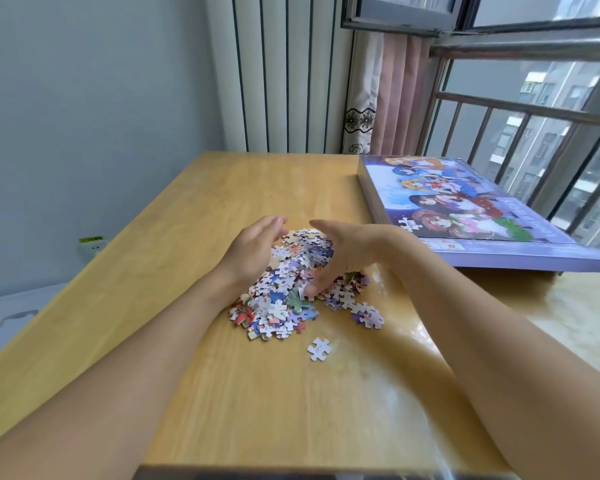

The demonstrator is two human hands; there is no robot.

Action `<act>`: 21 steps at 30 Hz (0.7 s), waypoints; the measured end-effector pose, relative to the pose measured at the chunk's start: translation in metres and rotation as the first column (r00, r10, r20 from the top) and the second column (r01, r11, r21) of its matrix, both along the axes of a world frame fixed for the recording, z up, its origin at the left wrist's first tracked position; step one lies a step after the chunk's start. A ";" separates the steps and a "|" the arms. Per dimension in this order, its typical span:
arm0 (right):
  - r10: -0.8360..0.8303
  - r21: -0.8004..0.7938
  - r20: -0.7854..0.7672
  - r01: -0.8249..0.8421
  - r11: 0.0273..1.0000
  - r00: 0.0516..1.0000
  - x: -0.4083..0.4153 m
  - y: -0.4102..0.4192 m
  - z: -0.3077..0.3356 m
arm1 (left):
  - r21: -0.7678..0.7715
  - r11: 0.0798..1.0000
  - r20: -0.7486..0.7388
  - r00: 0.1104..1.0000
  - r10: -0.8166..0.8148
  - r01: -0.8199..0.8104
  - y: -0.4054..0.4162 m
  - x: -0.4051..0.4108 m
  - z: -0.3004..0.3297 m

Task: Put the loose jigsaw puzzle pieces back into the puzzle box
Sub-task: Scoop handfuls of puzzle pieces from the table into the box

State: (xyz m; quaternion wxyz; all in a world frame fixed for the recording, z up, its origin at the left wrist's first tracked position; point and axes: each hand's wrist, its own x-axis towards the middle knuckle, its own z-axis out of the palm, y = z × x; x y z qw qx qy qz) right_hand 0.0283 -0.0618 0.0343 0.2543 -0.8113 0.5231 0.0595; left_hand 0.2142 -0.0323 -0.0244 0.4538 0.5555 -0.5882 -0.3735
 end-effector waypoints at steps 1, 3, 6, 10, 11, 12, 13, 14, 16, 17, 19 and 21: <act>0.004 0.012 -0.018 -0.004 1.000 1.000 0.004 -0.003 -0.005 | -0.009 1.000 -0.048 0.999 0.018 -0.018 -0.001 -0.001 0.000; 0.045 0.016 -0.029 -0.044 0.999 0.999 0.009 -0.006 -0.012 | -0.012 0.998 -0.124 0.991 0.059 -0.061 -0.001 -0.003 0.001; 0.128 -0.018 0.025 -0.127 0.992 0.991 0.014 -0.004 -0.013 | -0.008 0.994 -0.221 0.970 0.101 -0.106 -0.003 -0.005 0.002; 0.165 -0.095 0.090 -0.157 0.983 0.982 0.016 0.002 -0.011 | -0.029 0.980 -0.306 0.935 0.180 -0.198 -0.002 -0.011 0.003; 0.164 -0.118 0.113 -0.151 0.982 0.980 0.015 0.003 -0.010 | -0.040 0.975 -0.320 0.927 0.195 -0.219 -0.002 -0.012 0.004; 0.166 -0.137 0.136 -0.148 0.979 0.977 0.015 0.005 -0.009 | -0.053 0.971 -0.332 0.921 0.205 -0.235 -0.003 -0.013 0.004; 0.169 -0.151 0.152 -0.146 0.978 0.974 0.015 0.005 -0.008 | -0.065 0.967 -0.340 0.916 0.212 -0.247 -0.004 -0.013 0.003; 0.172 -0.157 0.168 -0.145 0.977 0.971 0.014 0.006 -0.008 | -0.076 0.963 -0.345 0.913 0.219 -0.259 -0.005 -0.013 0.002; 0.172 -0.158 0.205 -0.141 0.977 0.963 0.014 0.004 -0.010 | -0.098 0.952 -0.356 0.904 0.237 -0.288 -0.006 -0.015 0.003; 0.170 -0.158 0.225 -0.136 0.978 0.959 0.014 0.004 -0.011 | -0.112 0.946 -0.357 0.901 0.248 -0.305 -0.006 -0.015 0.002; 0.158 -0.153 0.274 -0.119 0.981 0.949 0.014 0.002 -0.012 | -0.140 0.933 -0.363 0.894 0.263 -0.331 -0.006 -0.016 0.002; 0.156 -0.163 0.321 -0.108 0.981 0.934 0.013 0.001 -0.014 | -0.147 0.931 -0.362 0.894 0.264 -0.334 -0.005 -0.018 0.004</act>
